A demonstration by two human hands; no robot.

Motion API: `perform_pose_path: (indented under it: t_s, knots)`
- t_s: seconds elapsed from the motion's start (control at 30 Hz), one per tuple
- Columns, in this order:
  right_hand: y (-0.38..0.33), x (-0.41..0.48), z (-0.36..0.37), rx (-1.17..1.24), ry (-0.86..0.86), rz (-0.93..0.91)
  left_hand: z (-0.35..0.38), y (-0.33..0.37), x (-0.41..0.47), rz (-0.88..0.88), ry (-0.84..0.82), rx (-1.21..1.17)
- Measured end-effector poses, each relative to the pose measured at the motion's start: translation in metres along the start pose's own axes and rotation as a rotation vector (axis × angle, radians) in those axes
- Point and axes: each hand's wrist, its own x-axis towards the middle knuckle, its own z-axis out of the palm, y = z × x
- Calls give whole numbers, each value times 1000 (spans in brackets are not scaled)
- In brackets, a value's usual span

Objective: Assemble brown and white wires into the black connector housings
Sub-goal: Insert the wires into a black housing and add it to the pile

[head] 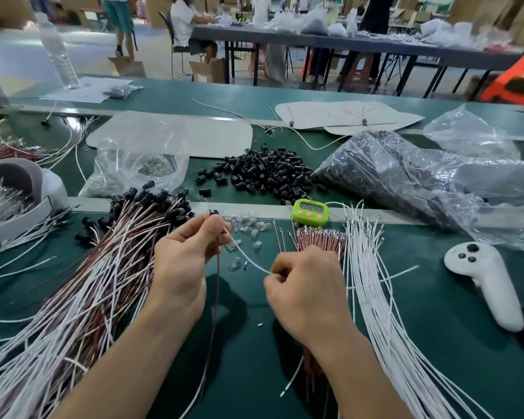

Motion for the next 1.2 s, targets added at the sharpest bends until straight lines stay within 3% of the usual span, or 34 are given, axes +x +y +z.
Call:
perform_pose_path:
  t_s: [0.1, 0.23, 0.33, 0.47, 0.6, 1.07, 1.2]
  knots:
    - [-9, 0, 5, 268, 60, -63, 6, -3, -5, 7, -83, 65]
    - [-17, 0, 15, 679, 11, 7, 14, -9, -17, 25, -170, 135]
    - [-16, 0, 14, 673, -4, 62, 17, -9, -18, 63, -117, 154]
    - [-15, 1, 14, 468, -88, 72, 20, -10, -18, 119, -64, 167]
    - [-16, 0, 16, 472, -127, 67, 20, -10, -20, 164, -80, 187]
    - [-16, 3, 17, 1111, -193, 89, 11, -13, -20, 272, -177, 237]
    - [-18, 4, 16, 1193, -163, 88, 13, -13, -22, 270, -196, 245]
